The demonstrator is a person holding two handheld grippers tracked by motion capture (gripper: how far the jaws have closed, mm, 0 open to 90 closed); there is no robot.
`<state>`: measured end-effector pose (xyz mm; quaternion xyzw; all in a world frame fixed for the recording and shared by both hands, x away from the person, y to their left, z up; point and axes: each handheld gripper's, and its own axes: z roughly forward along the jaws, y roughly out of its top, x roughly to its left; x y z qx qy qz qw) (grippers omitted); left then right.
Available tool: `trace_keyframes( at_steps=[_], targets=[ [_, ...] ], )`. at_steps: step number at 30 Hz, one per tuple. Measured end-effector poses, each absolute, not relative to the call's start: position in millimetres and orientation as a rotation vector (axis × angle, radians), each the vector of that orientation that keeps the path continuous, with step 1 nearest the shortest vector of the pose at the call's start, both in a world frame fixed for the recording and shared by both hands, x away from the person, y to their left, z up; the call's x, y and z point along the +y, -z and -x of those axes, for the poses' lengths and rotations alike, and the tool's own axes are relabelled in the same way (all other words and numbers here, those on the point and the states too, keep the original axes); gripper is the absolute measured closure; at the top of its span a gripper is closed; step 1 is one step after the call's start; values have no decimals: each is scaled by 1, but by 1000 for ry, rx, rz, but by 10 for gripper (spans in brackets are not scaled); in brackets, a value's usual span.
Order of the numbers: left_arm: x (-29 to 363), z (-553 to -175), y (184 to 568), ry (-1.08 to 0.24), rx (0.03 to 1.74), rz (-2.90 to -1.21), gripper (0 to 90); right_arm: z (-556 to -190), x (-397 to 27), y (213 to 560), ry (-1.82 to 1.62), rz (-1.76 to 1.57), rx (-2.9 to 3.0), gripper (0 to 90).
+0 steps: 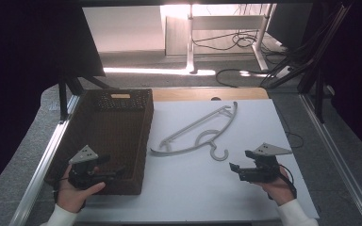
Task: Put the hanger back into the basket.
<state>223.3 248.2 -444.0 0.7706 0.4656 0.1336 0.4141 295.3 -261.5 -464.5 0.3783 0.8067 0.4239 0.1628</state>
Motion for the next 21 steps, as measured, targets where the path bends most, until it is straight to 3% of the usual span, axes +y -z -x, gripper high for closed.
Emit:
trace_keyframes(
  at_steps=[16, 21],
  targets=[
    [254, -207, 446, -395, 1189, -1930, 222, -302, -259, 458, -1190, -1109, 2290, 268],
    [257, -201, 443, -413, 1190, -1920, 223, -304, -249, 452, -1212, -1097, 2301, 332]
  ],
)
